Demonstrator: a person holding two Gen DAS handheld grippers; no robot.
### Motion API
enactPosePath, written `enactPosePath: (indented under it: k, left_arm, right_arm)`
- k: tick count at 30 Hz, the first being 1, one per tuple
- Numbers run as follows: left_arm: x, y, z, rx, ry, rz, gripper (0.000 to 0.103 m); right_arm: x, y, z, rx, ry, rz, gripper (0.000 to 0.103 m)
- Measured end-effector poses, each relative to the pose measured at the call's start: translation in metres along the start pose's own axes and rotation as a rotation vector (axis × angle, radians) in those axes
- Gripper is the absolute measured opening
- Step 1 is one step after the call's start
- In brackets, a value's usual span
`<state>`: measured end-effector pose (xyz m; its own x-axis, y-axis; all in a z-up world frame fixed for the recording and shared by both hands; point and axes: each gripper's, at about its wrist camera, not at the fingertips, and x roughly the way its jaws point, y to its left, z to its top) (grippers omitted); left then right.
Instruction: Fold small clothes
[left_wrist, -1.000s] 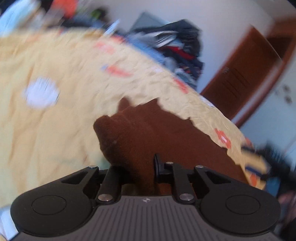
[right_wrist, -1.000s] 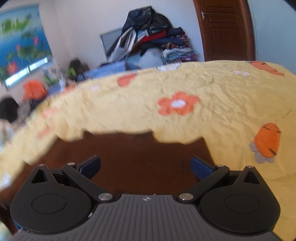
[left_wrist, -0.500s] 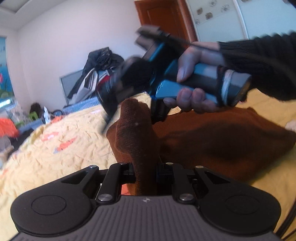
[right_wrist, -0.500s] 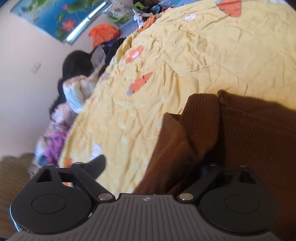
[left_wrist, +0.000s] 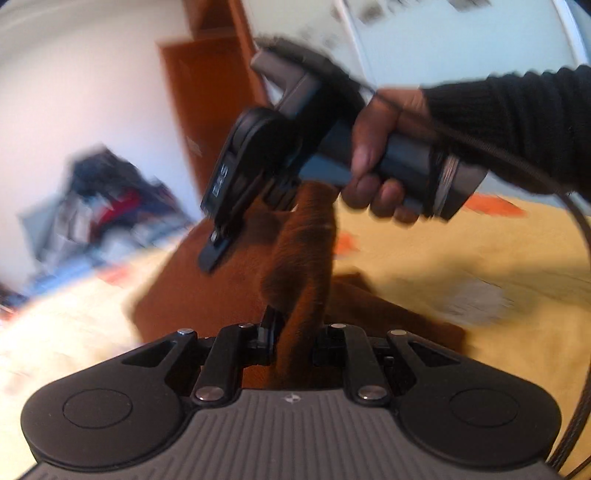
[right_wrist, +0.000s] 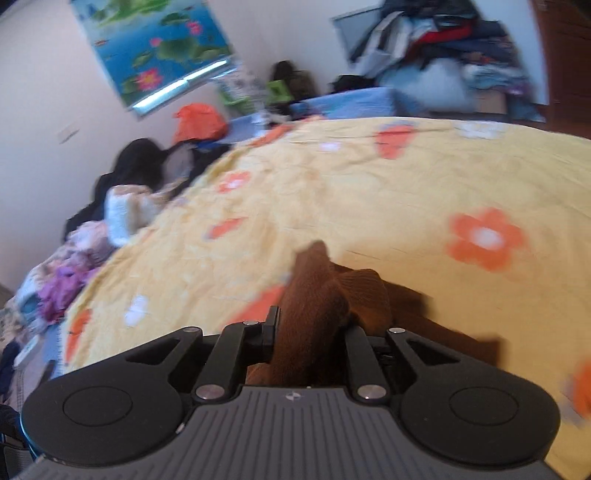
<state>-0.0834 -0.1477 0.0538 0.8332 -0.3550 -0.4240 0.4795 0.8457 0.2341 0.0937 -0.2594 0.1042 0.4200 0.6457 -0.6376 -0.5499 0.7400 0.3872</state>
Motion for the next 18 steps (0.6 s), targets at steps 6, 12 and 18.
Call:
enactPosePath:
  k: [6, 12, 18]
  left_arm:
    - [0.003, -0.018, -0.015, 0.104, -0.001, -0.013, 0.019]
    - [-0.005, -0.038, -0.002, 0.151, -0.019, 0.028, 0.019]
    - [0.004, -0.043, 0.002, 0.126, 0.018, -0.063, 0.017]
  right_arm:
    - [-0.016, -0.083, -0.063, 0.309, -0.031, -0.006, 0.048]
    - [-0.002, -0.081, -0.057, 0.317, -0.038, 0.025, 0.042]
    - [-0.017, -0.064, -0.053, 0.242, -0.09, 0.021, 0.017]
